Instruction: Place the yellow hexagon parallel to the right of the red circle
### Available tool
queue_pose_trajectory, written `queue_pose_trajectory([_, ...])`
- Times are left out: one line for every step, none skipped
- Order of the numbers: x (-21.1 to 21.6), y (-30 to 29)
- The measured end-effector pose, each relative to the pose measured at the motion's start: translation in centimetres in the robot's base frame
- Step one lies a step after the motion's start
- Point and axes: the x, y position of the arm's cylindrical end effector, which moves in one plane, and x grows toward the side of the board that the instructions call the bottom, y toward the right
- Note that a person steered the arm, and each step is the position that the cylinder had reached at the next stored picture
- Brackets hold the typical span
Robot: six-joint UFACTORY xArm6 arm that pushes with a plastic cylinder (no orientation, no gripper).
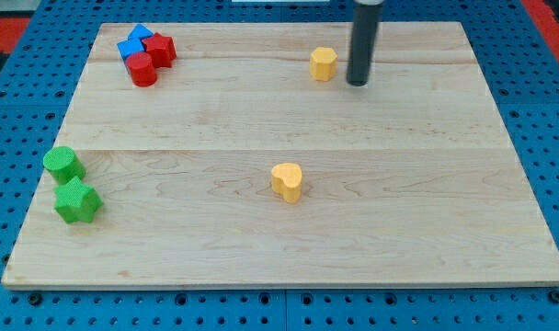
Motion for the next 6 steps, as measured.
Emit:
queue_pose_trajectory([-0.6, -3.7])
queue_pose_trajectory([-2.5, -5.8])
queue_pose_trajectory([-4.4, -3.5])
queue_pose_trajectory([-5.4, -5.4])
queue_pose_trajectory([-5.1, -12.4])
queue_pose_trajectory([-4.0, -14.5])
